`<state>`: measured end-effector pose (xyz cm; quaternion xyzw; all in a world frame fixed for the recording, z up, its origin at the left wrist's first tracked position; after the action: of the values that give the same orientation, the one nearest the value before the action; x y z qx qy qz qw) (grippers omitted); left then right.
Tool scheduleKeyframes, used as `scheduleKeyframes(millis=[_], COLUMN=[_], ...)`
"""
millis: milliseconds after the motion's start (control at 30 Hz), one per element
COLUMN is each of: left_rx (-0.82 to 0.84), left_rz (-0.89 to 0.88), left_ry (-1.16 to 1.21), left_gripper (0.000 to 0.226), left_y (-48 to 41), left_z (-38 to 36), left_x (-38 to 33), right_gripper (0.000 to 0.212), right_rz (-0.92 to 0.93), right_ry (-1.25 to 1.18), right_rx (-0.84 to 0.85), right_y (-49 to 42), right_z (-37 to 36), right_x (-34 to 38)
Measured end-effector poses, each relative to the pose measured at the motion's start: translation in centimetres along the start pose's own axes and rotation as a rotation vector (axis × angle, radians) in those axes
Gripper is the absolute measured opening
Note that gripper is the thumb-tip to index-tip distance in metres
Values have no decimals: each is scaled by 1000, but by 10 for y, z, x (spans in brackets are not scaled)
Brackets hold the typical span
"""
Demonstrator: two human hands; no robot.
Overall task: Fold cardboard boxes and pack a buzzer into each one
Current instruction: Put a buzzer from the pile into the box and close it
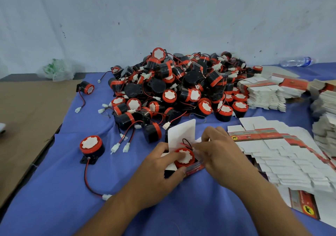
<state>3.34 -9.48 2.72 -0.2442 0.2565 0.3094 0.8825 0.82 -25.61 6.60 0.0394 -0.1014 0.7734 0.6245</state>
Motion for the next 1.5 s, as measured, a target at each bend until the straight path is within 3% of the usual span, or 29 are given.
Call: scheduleKeyframes(millis=[200, 333, 467, 533, 667, 800, 933, 1067, 1133, 1233, 1367, 1500], left_rx=[2, 4, -8, -13, -11, -20, -64, -100, -176, -320, -351, -321], left_rz=[-19, -25, -20, -22, -36, -24, 24, 59, 83, 156, 170, 89], left_ry=[-45, -56, -46, -49, -51, -22, 5, 2, 29, 127, 364, 162], left_gripper=[38, 40, 36, 35, 34, 35, 40, 40, 36, 55, 67, 58], left_y=[0, 0, 0, 0, 0, 1, 0, 1, 2, 5, 5, 4], left_z=[1, 2, 3, 3, 3, 2, 4, 7, 11, 20, 22, 23], left_x=[-2, -4, -6, -7, -8, -5, 2, 7, 9, 19, 25, 19], right_gripper=[31, 37, 37, 25, 49, 48, 59, 13, 10, 31, 30, 20], right_rz=[-72, -250, -412, -473, -549, -528, -421, -174, -88, -20, -14, -82], right_ry=[78, 166, 45, -53, -520, -716, -720, -567, -588, -542, -505, -660], right_rx=[-18, 111, 180, 157, 122, 92, -119, -229, -202, -66, -10, -29], right_y=[-3, -10, -15, -16, -15, -14, -12, -9, -7, -7, -8, -14], right_z=[-3, -7, -16, -19, -27, -33, -30, -29, -32, -39, -39, -40], right_x=[9, 4, -10, -16, -28, -33, -24, -15, -15, -15, -16, -19])
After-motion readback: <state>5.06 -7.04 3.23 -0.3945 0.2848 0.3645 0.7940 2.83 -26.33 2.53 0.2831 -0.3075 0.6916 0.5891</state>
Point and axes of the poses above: each hand's wrist, its own y-axis away from the middle knuckle, its own z-axis out of the back of the hand, x = y × z, the point moved 5 cm from there along -y, towards the middle knuckle, and after that the axes turned 11 degrees about x, right-handed, at the moved point
